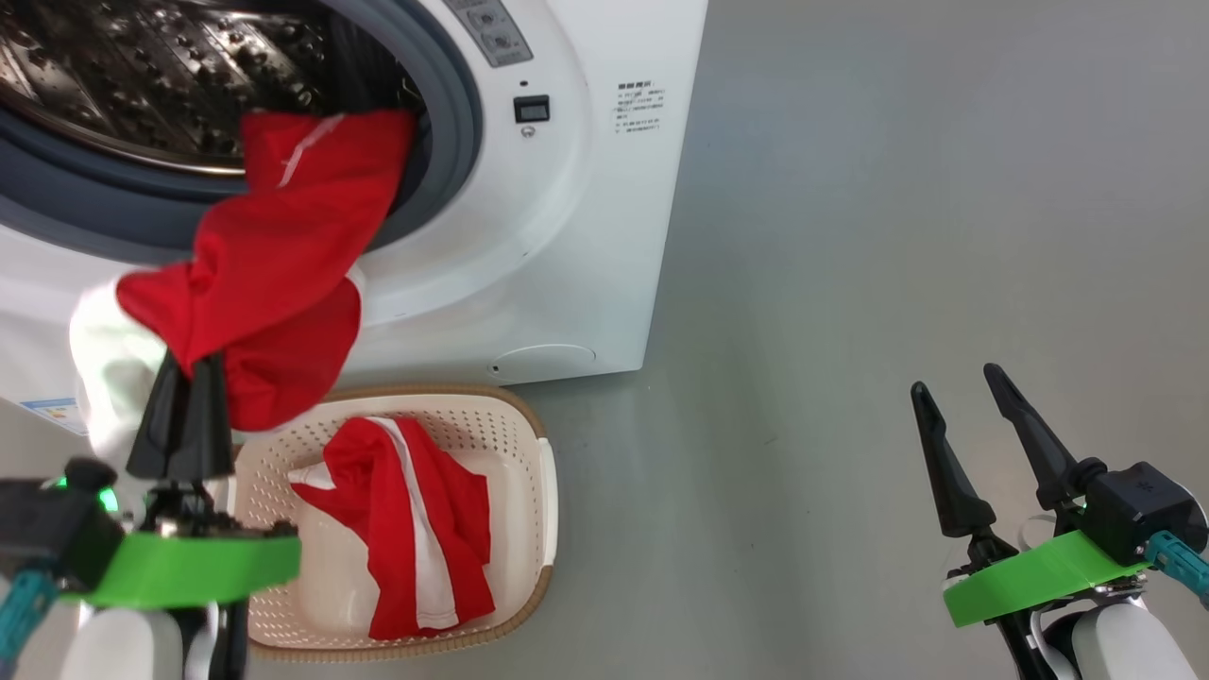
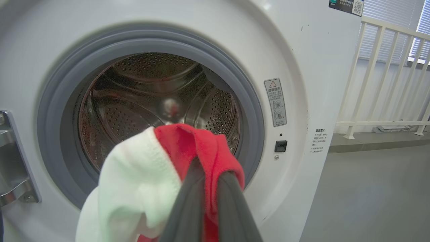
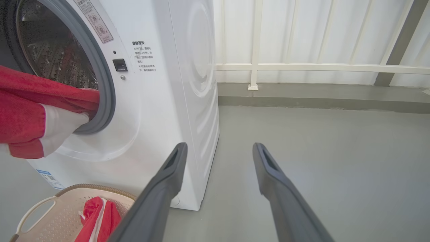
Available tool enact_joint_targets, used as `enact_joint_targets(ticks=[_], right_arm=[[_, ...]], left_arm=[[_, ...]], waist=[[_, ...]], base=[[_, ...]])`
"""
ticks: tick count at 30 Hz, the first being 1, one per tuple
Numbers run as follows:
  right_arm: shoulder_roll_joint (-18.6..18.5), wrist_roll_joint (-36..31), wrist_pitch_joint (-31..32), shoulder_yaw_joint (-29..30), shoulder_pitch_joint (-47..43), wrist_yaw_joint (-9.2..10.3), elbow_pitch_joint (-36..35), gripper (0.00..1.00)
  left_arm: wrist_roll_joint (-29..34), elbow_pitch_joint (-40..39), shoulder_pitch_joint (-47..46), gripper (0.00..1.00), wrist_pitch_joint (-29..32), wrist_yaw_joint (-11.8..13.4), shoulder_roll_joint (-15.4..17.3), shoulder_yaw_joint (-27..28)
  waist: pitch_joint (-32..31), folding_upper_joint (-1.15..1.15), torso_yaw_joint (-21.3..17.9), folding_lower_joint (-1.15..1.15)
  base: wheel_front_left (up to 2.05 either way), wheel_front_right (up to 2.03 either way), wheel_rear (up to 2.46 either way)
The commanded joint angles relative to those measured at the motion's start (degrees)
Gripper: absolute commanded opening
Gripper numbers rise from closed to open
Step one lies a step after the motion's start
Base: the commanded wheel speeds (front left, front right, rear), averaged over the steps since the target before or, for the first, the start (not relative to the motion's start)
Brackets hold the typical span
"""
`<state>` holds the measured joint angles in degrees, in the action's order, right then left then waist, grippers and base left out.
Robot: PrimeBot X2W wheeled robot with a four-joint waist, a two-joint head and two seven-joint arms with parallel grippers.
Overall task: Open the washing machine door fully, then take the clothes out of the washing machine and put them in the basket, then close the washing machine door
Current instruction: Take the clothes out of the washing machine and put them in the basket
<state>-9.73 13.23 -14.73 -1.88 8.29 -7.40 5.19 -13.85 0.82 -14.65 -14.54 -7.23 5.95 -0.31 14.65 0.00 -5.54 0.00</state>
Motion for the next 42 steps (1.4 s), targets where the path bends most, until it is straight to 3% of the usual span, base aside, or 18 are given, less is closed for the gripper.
enact_joint_targets(ticks=[1, 10, 17, 27, 42], right_arm=[[-0.85, -0.43, -0.27, -1.02, -0.79, -0.09, -1.15, 1.0], [-1.28, -0.26, -0.27, -1.02, -1.19, -0.09, -1.48, 1.0], [-1.19, -0.25, -0.27, -1.34, -0.77, -0.09, -1.69, 1.0], [-0.6, -0.25, -0.27, -1.94, 0.61, -0.09, -2.05, 1.0], [0.59, -0.57, -0.27, -2.31, 3.3, -0.09, -2.34, 1.0]], left_arm=[[-0.24, -3.2, 0.82, 0.0, -0.33, 0.43, 1.06, 1.65], [0.19, -16.0, 6.39, 0.0, 2.07, 2.4, 0.43, 0.59], [-0.71, -15.4, 7.66, 0.0, 2.39, 2.73, 0.35, 0.62], [-2.2, 1.81, 5.33, 0.0, 0.46, 1.78, 0.24, 0.04], [-0.72, 28.79, -6.88, 0.0, -0.44, 0.12, 0.98, 1.05]], waist=[[-0.36, 0.0, 0.14, 0.0], [-0.6, 0.0, 0.57, 0.0], [0.31, 0.0, 0.47, 0.0], [3.12, 0.0, -0.61, 0.0], [9.25, 0.0, -2.41, 0.0]], base=[[0.0, 0.0, 0.0], [0.0, 0.0, 0.0], [0.0, 0.0, 0.0], [0.0, 0.0, 0.0], [0.0, 0.0, 0.0]])
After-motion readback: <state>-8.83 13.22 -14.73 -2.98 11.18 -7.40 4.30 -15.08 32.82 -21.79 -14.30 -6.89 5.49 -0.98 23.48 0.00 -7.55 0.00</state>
